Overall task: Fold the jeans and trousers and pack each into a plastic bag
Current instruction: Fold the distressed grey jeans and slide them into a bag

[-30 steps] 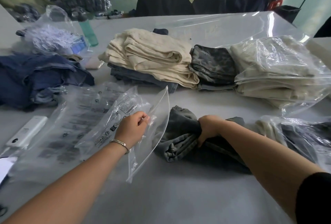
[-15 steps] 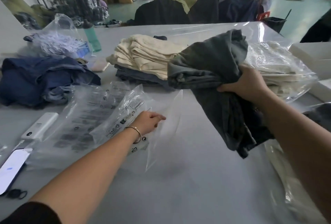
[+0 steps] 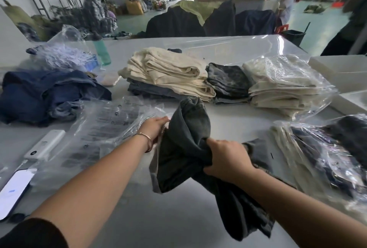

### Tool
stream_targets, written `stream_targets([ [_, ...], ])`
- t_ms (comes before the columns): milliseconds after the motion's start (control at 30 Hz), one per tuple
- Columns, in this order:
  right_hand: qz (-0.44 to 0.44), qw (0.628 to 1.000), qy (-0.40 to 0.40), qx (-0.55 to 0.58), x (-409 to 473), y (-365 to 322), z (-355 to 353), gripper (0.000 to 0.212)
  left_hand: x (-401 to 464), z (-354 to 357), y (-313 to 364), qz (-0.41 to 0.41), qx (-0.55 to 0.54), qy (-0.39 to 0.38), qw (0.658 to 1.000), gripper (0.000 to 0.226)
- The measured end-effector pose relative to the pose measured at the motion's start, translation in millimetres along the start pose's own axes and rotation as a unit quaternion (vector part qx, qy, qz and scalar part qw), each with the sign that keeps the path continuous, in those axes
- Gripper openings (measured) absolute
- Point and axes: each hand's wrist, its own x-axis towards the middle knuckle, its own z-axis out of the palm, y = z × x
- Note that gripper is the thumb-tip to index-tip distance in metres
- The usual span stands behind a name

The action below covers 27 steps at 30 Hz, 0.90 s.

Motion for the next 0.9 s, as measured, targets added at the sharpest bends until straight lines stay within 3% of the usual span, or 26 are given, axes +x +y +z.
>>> stream_targets([
  [167,-0.034,0.999,-0.026,-0.018,-9,-11,12,0.044,-11,12,20,0.129,0.124,0.001,0.984,0.021],
  [333,-0.066,0.996,-0.036,-0.053,-10,-17,17,0.04,-40,24,35,0.287,0.223,-0.048,0.93,0.023],
  [400,-0.082,0.993,-0.037,-0.077,-9,-20,19,0.037,-52,27,35,0.35,0.292,-0.071,0.887,0.023],
  [533,-0.038,0.997,-0.047,-0.053,0,-19,19,0.037,-72,41,21,0.501,0.412,-0.122,0.751,0.024],
  [633,0.065,0.995,-0.05,0.055,6,-5,17,0.038,-72,34,7,0.527,0.449,-0.069,0.719,0.034],
  [733,0.153,0.977,-0.021,0.147,11,15,17,0.043,-63,19,-11,0.515,0.481,0.021,0.709,0.057],
  [800,0.189,0.961,-0.011,0.202,14,24,17,0.046,-55,14,-18,0.467,0.498,0.083,0.726,0.048],
  [900,0.215,0.945,-0.003,0.246,19,31,16,0.043,-36,12,-22,0.408,0.528,0.133,0.732,0.013],
])
